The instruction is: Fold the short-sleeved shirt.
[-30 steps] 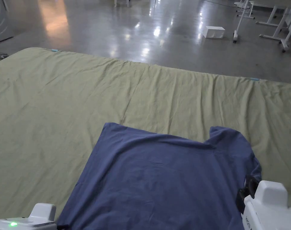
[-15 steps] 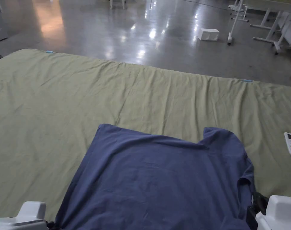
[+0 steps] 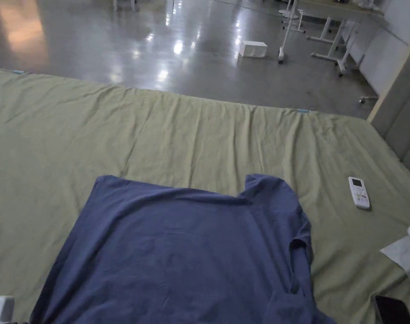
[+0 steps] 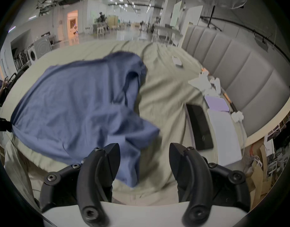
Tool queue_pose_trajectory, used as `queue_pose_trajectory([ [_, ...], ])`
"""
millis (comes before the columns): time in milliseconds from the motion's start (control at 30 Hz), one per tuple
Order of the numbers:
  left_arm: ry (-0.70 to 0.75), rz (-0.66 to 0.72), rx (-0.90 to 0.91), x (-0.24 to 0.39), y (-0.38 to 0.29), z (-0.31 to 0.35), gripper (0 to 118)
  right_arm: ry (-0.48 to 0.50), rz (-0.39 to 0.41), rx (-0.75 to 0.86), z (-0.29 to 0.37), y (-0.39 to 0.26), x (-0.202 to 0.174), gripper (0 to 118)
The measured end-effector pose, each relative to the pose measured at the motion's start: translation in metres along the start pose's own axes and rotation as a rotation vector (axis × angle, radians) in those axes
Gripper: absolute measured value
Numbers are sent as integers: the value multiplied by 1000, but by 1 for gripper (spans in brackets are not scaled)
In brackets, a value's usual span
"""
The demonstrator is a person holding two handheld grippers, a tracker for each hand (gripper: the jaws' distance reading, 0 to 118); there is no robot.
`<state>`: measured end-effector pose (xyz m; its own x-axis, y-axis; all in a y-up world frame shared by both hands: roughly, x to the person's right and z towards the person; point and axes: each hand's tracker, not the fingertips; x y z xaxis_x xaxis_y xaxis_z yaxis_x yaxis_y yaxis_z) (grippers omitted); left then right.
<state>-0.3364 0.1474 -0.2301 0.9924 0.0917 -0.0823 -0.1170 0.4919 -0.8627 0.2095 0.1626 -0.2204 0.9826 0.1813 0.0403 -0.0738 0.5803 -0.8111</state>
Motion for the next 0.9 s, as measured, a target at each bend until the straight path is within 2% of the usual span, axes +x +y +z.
queue_pose_trajectory([
  [167, 10, -5, 2, 2, -1, -2, 6, 107, -47, -70, -23, -16, -9, 65],
  [233, 17, -15, 9, 5, -2, -1, 6, 103, -37, -92, -34, -16, -17, 52],
  [300, 24, -32, 15, 7, -3, 0, 6, 127, -21, -107, -43, -16, -25, 48],
  [333, 26, -35, 15, 8, -3, 0, 6, 164, -29, -110, -44, -15, -29, 36],
  [367, 26, -35, 16, 7, -3, 0, 6, 152, -24, -110, -44, -14, -33, 27],
  [400, 26, -35, 17, 7, -3, 0, 6, 124, 2, -102, -43, -12, -37, 22],
  [467, 25, -26, 18, 7, -4, 0, 6, 137, 20, -102, -43, -10, -40, 14],
  [767, 10, -2, 91, 4, -2, 10, 6, 156, -4, -84, -23, -5, -23, 10],
  [900, 4, -3, 139, 4, 9, 19, 6, 178, -47, -50, -8, 9, -15, 10],
])
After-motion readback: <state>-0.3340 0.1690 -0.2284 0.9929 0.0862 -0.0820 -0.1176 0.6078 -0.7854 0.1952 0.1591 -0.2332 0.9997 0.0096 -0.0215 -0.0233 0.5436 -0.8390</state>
